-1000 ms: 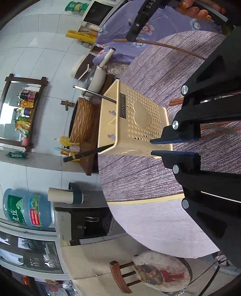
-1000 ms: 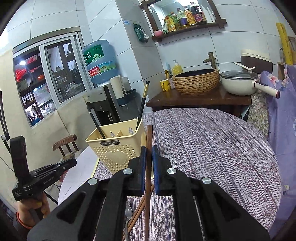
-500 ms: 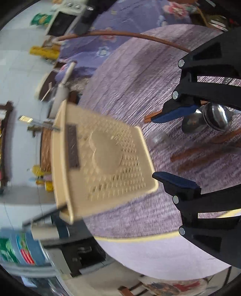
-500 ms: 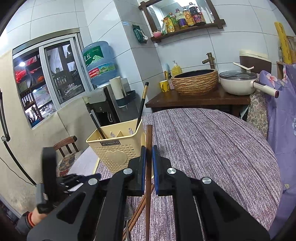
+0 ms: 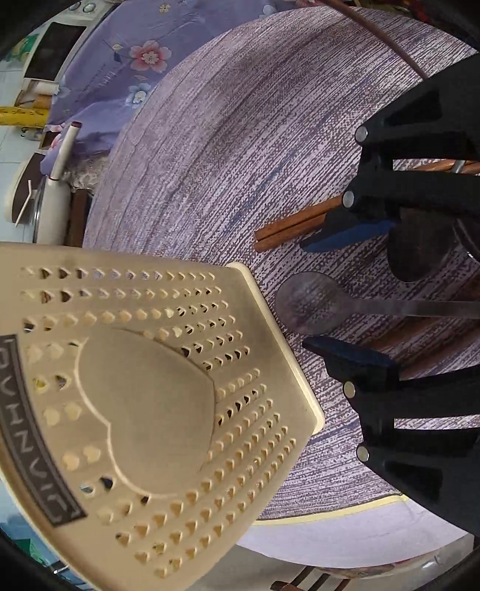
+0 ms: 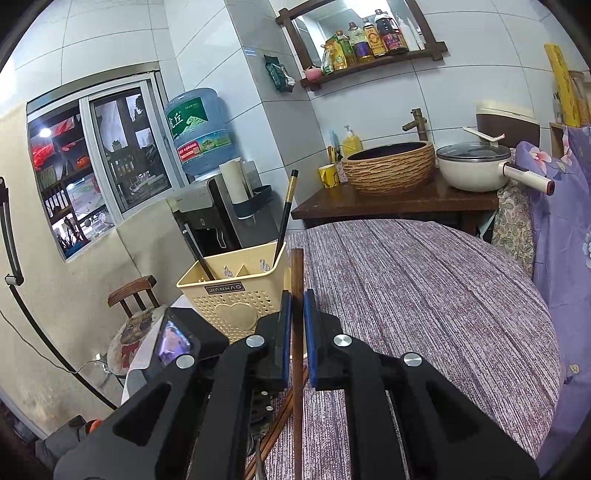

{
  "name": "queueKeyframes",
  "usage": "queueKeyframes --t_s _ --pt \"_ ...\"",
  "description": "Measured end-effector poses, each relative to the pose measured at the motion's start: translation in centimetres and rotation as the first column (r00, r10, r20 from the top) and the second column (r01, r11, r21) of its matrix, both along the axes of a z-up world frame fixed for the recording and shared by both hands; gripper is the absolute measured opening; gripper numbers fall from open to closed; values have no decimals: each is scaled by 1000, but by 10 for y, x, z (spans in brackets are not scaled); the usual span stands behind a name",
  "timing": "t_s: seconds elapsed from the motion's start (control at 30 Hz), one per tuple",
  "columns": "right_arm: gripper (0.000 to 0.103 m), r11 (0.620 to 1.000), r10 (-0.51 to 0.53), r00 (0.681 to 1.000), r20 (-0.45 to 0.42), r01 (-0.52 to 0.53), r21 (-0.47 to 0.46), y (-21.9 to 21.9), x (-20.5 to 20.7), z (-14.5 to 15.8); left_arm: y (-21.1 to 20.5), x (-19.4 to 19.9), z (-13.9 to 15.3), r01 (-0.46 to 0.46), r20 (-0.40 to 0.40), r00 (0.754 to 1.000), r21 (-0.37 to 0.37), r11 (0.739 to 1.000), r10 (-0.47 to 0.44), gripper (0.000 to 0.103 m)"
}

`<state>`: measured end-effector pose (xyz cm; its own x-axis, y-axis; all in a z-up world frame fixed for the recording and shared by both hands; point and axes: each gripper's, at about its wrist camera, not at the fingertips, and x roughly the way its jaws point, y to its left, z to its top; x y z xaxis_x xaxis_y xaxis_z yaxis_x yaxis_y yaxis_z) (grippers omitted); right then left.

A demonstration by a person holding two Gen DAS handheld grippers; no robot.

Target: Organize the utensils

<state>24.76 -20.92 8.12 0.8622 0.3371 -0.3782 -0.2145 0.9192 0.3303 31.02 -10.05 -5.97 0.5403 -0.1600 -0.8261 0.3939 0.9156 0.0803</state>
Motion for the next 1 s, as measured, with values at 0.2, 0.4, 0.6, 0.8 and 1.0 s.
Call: queueKeyframes --t_s 0.2,0.4,0.6,0.8,1.0 --pt "8 1000 -7 1000 2 7 0 0 -2 0 1 6 1 -17 4 1000 -14 1000 17 36" --pt "8 1000 0 1000 5 0 6 -1 -4 0 8 -4 18 -35 54 998 -66 997 38 36" --pt "6 1000 20 1000 22 -20 13 0 -9 7 28 -34 66 -37 188 979 -205 978 76 36" --pt "5 999 33 999 27 -33 -11 3 -12 12 45 -59 100 -37 299 947 -271 962 120 36" --pt "12 995 -36 993 -110 25 -98 6 22 -18 49 -60 104 -54 308 940 -288 956 146 36"
